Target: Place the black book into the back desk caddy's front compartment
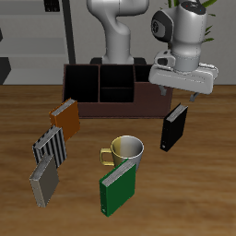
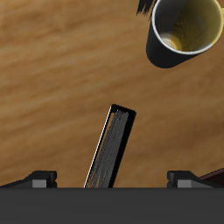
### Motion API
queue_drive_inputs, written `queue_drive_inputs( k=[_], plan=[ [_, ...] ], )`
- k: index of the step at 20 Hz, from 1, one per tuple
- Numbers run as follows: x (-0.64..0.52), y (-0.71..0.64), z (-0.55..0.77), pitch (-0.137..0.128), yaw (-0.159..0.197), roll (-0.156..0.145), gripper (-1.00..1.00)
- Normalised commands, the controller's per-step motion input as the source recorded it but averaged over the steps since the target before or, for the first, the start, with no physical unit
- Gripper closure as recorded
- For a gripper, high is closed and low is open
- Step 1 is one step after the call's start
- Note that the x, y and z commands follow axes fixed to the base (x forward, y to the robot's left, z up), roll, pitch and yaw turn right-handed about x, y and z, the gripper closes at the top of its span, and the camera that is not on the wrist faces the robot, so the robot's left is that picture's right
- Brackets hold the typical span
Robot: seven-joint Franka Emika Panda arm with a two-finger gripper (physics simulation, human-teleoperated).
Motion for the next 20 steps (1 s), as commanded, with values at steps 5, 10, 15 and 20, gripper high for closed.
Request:
queue_drive_inputs(
  k=[5,10,15,20],
  plan=[
    [0.03,-0.02,-0.19,0.009,-0.046,0.000,-1.00],
    [0.06,-0.05,-0.17,0.022,-0.035,0.000,-1.00],
    [0.05,-0.07,-0.18,0.011,0.003,-0.022,-1.00],
    [0.04,-0.04,-0.14,0.015,0.000,-0.004,-1.00]
  ],
)
